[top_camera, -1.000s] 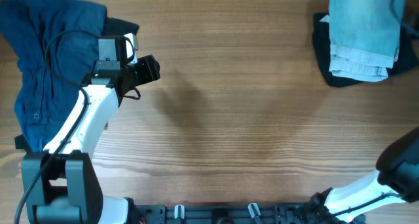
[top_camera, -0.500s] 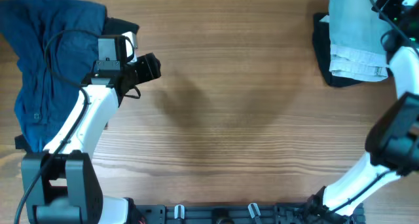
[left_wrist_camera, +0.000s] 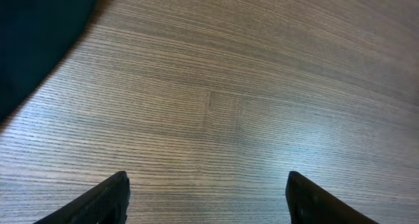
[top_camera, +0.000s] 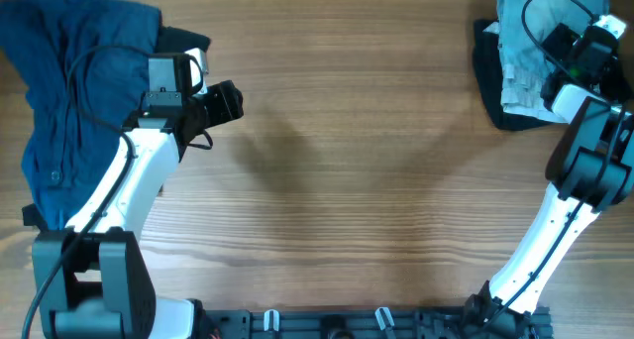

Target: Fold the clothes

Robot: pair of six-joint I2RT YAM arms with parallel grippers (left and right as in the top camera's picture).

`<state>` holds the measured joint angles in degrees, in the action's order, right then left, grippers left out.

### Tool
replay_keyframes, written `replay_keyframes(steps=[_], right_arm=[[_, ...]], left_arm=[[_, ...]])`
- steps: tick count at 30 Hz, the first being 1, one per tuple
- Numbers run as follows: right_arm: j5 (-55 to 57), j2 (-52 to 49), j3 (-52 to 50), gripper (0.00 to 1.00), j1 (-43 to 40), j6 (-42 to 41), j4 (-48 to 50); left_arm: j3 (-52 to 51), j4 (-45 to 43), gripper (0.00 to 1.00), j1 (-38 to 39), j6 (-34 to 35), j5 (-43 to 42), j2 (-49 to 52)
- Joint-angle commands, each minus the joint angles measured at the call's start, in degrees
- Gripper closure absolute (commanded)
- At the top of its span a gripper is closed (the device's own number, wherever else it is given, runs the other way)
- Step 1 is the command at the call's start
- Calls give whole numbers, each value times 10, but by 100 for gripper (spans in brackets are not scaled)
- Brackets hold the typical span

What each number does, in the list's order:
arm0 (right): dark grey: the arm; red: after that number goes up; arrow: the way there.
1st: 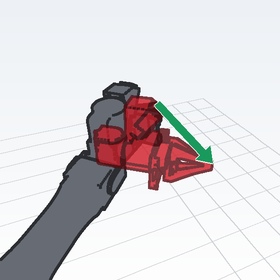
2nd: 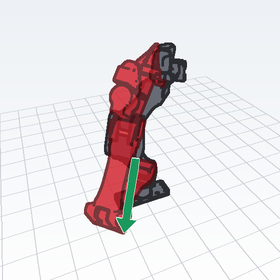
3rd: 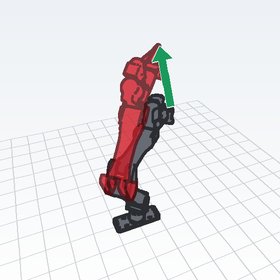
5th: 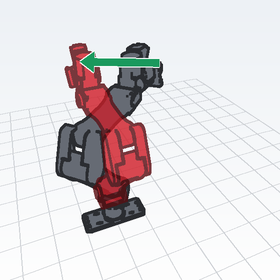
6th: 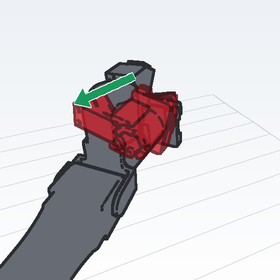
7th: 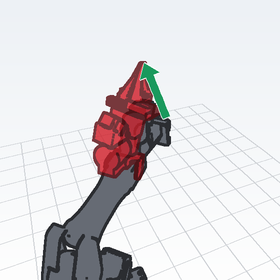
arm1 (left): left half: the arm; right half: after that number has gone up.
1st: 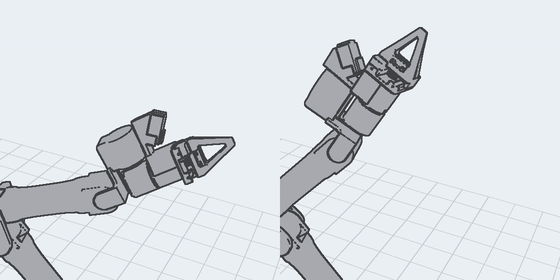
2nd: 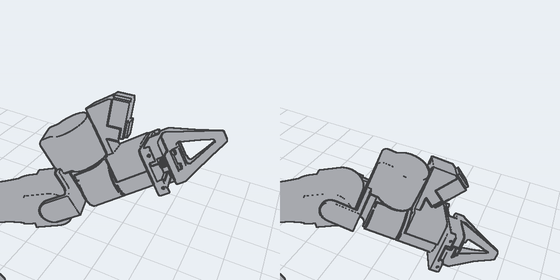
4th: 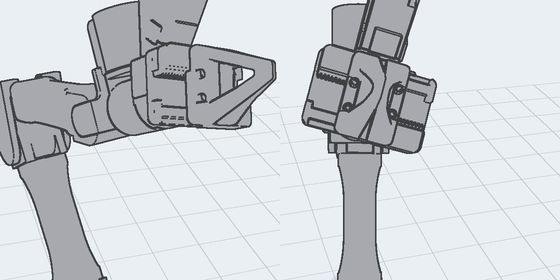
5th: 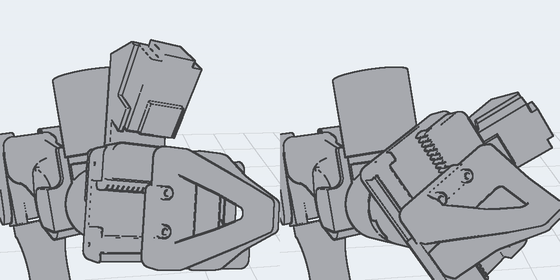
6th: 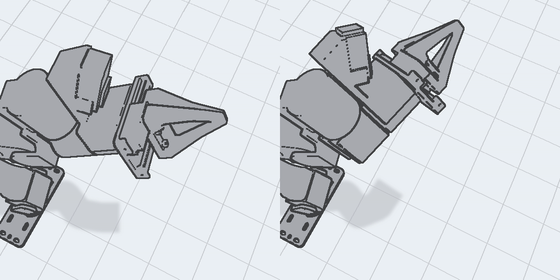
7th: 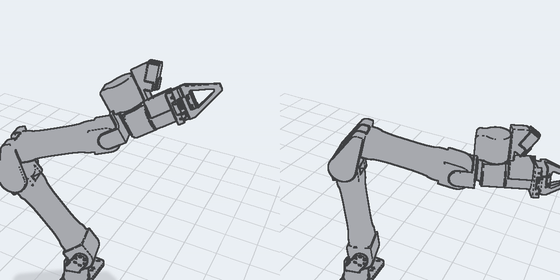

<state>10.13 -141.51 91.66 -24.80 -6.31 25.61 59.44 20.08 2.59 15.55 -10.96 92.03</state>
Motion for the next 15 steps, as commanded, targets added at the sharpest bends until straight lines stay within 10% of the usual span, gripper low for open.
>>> replay_keyframes(steps=[1, 4, 5, 15], right_arm=[[-9, -23, -28, 0, 1, 20, -34], [-15, 68, -28, 0, 1, 19, -41], [-34, 152, -28, 0, 6, 18, -72], [-98, 595, -28, 0, 77, 16, -152]], left_arm=[[-2, -2, 24, 2, 3, 5, -4], [-2, -2, 18, 2, 3, 5, -4], [-2, -2, 0, 2, 3, 5, -4], [-2, 9, 0, 2, 3, 5, -4]])
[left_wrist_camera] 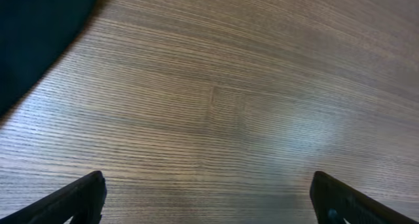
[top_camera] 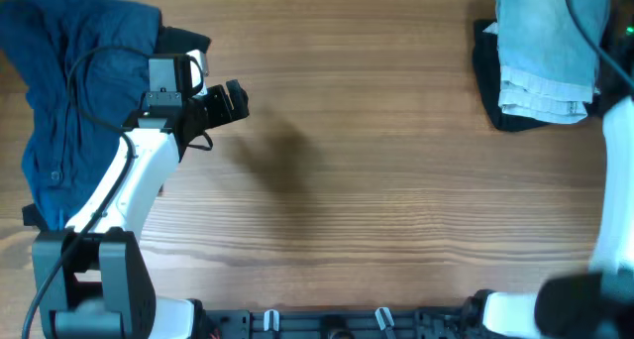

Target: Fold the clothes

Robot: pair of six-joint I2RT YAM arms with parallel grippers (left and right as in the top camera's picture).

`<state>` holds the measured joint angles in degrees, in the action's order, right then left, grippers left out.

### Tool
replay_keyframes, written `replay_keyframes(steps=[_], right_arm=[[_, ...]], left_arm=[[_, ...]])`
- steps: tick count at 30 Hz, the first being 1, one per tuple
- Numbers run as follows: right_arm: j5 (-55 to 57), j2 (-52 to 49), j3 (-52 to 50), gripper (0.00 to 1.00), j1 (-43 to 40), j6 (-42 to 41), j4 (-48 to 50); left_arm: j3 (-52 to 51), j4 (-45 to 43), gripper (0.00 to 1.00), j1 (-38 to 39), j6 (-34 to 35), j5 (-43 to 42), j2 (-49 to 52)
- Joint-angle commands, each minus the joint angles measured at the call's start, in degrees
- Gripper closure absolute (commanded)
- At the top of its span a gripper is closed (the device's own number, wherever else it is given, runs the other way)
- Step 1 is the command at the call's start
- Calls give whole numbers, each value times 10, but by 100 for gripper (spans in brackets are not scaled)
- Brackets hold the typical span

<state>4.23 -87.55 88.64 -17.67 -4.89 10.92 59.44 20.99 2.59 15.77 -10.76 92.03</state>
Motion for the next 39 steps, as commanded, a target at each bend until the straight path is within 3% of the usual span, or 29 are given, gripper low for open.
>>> replay_keyframes(steps=[1, 8, 11, 17, 18, 24, 29, 32, 36, 39], right_arm=[[-43, 93, 2, 0, 6, 2, -6], [-43, 156, 2, 0, 6, 2, -50], [-43, 155, 2, 0, 6, 2, -233], [-43, 150, 1, 0, 6, 2, -715], [-43, 168, 1, 0, 7, 2, -760], [-43, 380, 1, 0, 139, 2, -793], [-43, 563, 1, 0, 153, 4, -835], [-50, 614, -65, 0, 146, -28, -720], [-164, 653, -336, 0, 147, -32, -360], [-187, 700, -539, 0, 147, -32, -132]], left_arm=[[-2, 0, 0, 2, 1, 3, -4], [-2, 0, 0, 2, 1, 3, -4], [-2, 0, 0, 2, 1, 3, -4], [-2, 0, 0, 2, 1, 3, -4], [-2, 0, 0, 2, 1, 3, -4], [-2, 0, 0, 2, 1, 3, -4], [-2, 0, 0, 2, 1, 3, -4], [-2, 0, 0, 2, 1, 3, -4], [-2, 0, 0, 2, 1, 3, -4], [-2, 0, 0, 2, 1, 3, -4]])
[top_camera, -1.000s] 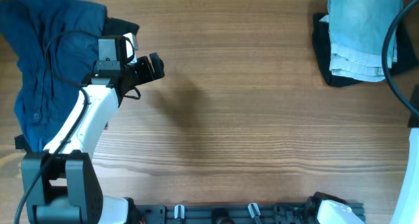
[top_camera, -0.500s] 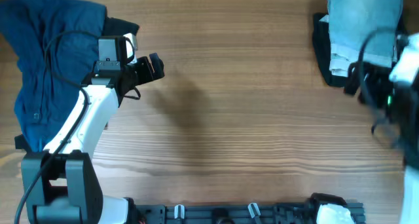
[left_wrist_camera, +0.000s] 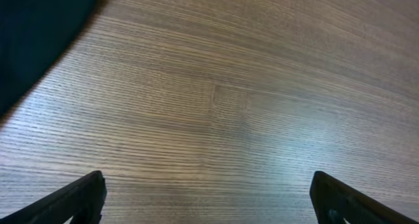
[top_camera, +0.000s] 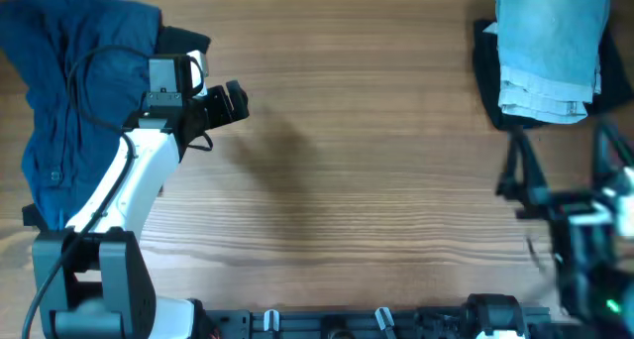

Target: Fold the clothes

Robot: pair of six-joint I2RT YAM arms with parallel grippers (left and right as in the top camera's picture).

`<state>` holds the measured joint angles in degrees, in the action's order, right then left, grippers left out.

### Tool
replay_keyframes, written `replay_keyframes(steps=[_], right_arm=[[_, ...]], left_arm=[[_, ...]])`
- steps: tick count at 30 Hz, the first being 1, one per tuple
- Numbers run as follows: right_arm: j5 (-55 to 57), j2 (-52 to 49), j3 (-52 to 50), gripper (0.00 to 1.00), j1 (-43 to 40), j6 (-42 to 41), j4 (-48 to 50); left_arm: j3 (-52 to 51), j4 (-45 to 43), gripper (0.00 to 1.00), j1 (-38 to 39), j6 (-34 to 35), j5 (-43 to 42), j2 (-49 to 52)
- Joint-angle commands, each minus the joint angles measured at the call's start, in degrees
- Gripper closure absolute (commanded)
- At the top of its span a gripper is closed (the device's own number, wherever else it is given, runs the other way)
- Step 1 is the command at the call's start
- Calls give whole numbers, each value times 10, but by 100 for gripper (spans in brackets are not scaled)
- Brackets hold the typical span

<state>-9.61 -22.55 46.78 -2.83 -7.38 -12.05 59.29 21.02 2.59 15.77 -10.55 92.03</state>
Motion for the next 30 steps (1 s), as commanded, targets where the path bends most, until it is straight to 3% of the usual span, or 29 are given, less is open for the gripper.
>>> replay_keyframes(steps=[1, 6, 12, 15, 30], right_arm=[[-49, 72, -176, 0, -1, -8, 125], [-16, 193, -369, 0, -3, -7, 143], [7, 203, -466, 0, -3, -6, 165], [8, 223, -465, 0, -3, -3, 128], [8, 223, -465, 0, -4, -3, 128]], left_arm=[[0, 0, 0, 2, 1, 1, -4], [0, 0, 0, 2, 1, 1, -4], [0, 0, 0, 2, 1, 1, -4], [0, 0, 0, 2, 1, 1, -4], [0, 0, 0, 2, 1, 1, -4]])
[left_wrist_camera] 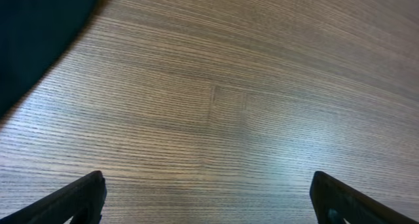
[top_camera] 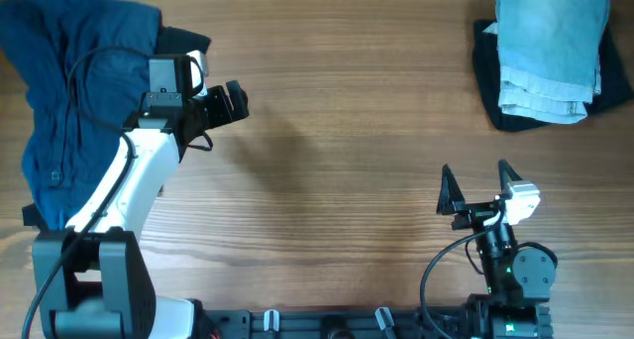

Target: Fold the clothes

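Observation:
A crumpled dark blue garment (top_camera: 59, 81) lies at the table's left edge; its corner shows as dark blue cloth (left_wrist_camera: 33, 34) in the left wrist view. Just right of it my left gripper (top_camera: 236, 99) (left_wrist_camera: 208, 199) hovers over bare wood, open wide and empty. At the far right a folded light blue garment (top_camera: 550, 47) rests on a dark garment (top_camera: 490, 86). My right gripper (top_camera: 475, 185) is low at the front right, well short of that stack, its fingers spread and empty.
The wooden table (top_camera: 347, 131) shows bare wood between the two piles. The right arm's base (top_camera: 510, 270) and the rail (top_camera: 327, 324) sit along the front edge. The left arm (top_camera: 119, 200) lies over the blue garment's right side.
The right arm has moved from the right edge, where it was blurred, to a folded pose by its base, gripper open. The left arm and both piles are unchanged.
At first my right gripper was over the folded light blue garment and my left jaws stood narrower. Then the right arm was off the stack at the right edge, and the left jaws were wider. After that it was lower right, and now by its base.

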Robot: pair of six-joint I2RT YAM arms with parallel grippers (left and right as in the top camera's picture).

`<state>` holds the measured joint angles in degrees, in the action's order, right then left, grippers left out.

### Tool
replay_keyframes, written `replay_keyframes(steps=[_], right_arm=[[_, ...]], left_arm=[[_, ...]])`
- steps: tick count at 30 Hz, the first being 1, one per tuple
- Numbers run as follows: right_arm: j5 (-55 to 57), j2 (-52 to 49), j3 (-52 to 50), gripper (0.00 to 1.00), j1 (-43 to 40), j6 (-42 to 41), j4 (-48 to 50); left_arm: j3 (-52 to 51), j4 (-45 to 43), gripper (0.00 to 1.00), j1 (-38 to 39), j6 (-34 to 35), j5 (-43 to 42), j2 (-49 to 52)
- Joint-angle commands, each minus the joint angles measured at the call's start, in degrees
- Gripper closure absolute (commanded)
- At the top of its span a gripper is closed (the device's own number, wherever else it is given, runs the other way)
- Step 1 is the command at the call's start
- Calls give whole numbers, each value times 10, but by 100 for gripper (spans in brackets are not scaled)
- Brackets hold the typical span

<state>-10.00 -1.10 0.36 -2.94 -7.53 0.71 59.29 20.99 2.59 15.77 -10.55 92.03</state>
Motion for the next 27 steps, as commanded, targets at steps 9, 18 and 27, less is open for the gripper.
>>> replay_keyframes(steps=[9, 18, 27], right_arm=[[12, 9, -1, 0, -3, -1, 1], [12, 9, -1, 0, -3, -1, 1], [12, 9, -1, 0, -3, -1, 1]], left_arm=[[-38, -17, 0, 19, 1, -1, -37], [-317, -217, 0, 40, 0, 49, -302], [-511, -245, 0, 17, 1, 36, -630]])
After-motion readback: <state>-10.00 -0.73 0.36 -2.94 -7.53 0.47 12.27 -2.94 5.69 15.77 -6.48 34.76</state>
